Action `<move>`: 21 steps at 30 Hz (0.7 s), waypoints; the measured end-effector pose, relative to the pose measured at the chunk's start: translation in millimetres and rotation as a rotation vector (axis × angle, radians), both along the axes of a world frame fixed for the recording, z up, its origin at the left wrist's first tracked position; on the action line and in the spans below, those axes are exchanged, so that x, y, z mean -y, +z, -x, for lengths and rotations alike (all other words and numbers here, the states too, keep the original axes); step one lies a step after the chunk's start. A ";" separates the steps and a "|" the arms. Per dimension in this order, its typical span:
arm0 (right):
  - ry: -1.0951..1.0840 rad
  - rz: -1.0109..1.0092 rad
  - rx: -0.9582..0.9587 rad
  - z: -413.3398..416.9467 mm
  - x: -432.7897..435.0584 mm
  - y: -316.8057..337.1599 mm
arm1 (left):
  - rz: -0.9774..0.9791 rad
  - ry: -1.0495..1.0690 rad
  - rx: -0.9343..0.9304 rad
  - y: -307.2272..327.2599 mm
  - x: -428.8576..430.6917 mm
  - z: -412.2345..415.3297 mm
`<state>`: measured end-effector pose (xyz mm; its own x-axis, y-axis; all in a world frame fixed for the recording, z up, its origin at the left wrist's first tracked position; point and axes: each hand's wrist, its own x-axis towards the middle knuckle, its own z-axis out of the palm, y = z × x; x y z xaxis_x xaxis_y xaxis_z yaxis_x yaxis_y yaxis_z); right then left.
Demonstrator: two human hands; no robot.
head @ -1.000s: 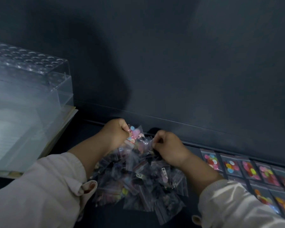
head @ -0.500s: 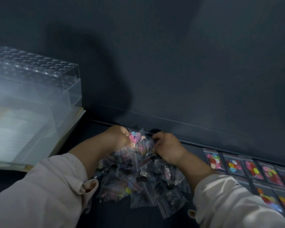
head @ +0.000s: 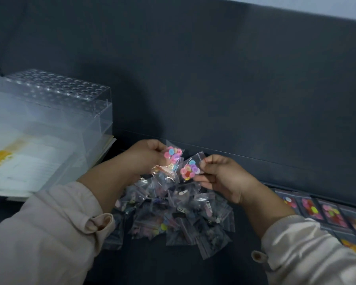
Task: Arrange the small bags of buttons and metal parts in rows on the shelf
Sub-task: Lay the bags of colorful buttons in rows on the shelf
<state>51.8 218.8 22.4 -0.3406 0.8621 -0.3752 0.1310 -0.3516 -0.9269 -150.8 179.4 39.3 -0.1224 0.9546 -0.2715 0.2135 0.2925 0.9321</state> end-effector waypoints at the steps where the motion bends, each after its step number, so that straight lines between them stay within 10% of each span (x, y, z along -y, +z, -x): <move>1: 0.002 -0.009 0.007 -2.3 2.6 2.0 | 0.006 0.001 0.026 3.0 3.8 -3.1; 21: 0.006 -0.056 0.012 -116.2 67.2 25.4 | -0.042 -0.018 -0.194 22.0 70.5 -115.5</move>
